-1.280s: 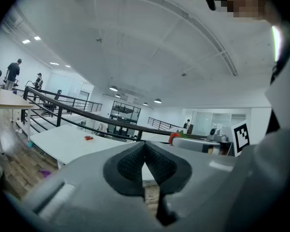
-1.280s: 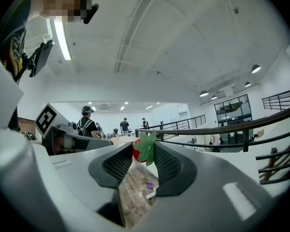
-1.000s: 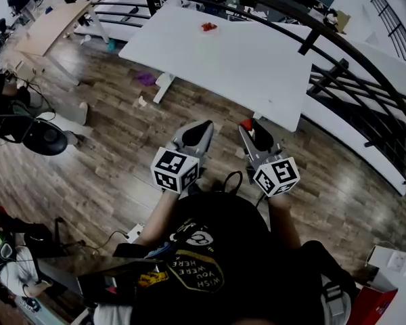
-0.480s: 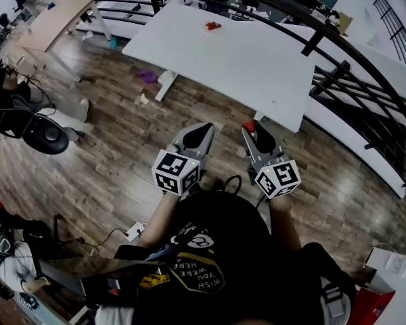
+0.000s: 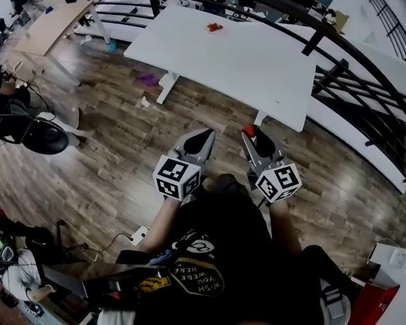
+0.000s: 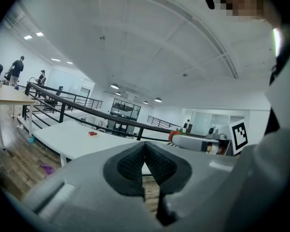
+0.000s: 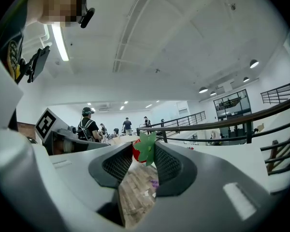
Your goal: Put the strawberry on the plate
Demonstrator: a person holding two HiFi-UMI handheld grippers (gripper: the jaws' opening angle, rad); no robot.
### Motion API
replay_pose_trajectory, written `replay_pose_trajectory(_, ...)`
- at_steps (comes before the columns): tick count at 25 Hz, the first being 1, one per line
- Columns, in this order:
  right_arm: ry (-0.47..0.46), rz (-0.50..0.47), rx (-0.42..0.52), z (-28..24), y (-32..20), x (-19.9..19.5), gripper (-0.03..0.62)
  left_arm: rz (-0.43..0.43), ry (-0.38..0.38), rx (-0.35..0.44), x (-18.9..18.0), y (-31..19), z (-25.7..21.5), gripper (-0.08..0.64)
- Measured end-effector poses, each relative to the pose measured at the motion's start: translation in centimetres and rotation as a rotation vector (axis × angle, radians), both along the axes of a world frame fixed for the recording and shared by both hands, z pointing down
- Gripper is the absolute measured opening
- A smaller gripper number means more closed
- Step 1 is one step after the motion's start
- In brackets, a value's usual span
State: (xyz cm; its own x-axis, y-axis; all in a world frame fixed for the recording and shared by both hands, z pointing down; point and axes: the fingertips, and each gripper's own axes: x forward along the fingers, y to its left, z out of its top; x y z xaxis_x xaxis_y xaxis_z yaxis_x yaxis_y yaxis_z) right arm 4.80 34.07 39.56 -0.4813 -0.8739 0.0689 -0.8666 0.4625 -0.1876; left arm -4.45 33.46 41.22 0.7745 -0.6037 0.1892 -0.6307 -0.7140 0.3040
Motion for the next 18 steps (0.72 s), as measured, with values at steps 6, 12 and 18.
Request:
replay_pose_trajectory(6,-0.002,0.001,-0.024,0.4,-1.3,-0.4,0.143,0.006,0.006,-0.02,-0.2,-1.0,0.4,0.006)
replay_pose_trajectory(12,-0.016,-0.025,-0.033,1.1,-4.2,-0.1,0.141,-0.015,-0.002,-0.026,0.3,-3.7,0.9,0.006)
replay_pose_trajectory(18,-0.025,-0.042,-0.016,0.8,-7.9,1.3,0.142,-0.018,0.001,-0.027,1.9,-7.5,0.3,0.006)
